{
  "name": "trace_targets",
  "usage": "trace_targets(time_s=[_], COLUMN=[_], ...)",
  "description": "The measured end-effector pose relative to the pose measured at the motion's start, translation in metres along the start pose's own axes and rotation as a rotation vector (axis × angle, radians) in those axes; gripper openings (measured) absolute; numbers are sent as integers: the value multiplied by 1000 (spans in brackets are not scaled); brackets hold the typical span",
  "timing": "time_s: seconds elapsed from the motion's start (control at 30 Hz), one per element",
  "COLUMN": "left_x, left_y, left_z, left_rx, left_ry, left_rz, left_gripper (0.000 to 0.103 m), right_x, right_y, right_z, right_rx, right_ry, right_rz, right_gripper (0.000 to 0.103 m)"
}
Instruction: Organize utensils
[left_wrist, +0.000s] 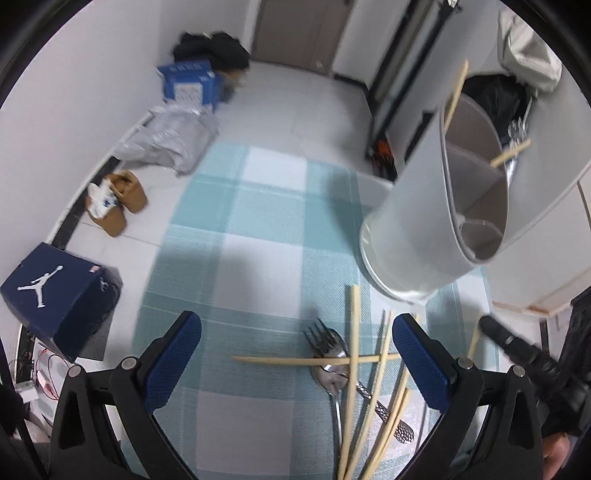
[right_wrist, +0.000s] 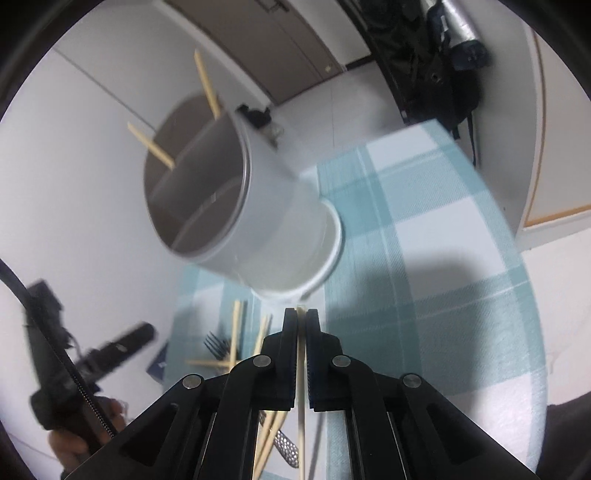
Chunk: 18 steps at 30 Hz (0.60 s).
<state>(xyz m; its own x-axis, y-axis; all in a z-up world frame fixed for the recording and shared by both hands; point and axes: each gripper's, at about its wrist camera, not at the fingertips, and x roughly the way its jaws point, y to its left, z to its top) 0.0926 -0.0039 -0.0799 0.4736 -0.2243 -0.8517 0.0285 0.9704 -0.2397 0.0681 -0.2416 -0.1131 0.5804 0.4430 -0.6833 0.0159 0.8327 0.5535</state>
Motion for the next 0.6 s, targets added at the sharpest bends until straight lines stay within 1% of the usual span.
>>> trace_targets(time_s=[0.03,0.1,0.17,0.33,0.43,0.53,0.6], left_x=[7,14,24,38,46,52,55], left_y=[-4,-10,-17,-33,-40,-41,-41], left_z=[2,3,4,8,9,9,9], left_rx=[17,40,73,158,195,208,205], left_ry=[35,67,105,150,174,202,218], left_rz=[-4,-10,14,31,43,57,61], left_gripper=[102,102,101,100,90,75,70], right_x=[-4,-10,-15,-22,-25,-29,-31], right_y=[-2,-6,-10,-19,-21,-23,-26], right_z=[2,7,11,19,23,25,27], right_rx=[15,37,50,79,84,83,80], right_ry=[-15,-42,-61,-90,-109,-122,-127], right_rz=[23,50,68,101,109,108,111], right_gripper=[3,3,3,3,3,3,3])
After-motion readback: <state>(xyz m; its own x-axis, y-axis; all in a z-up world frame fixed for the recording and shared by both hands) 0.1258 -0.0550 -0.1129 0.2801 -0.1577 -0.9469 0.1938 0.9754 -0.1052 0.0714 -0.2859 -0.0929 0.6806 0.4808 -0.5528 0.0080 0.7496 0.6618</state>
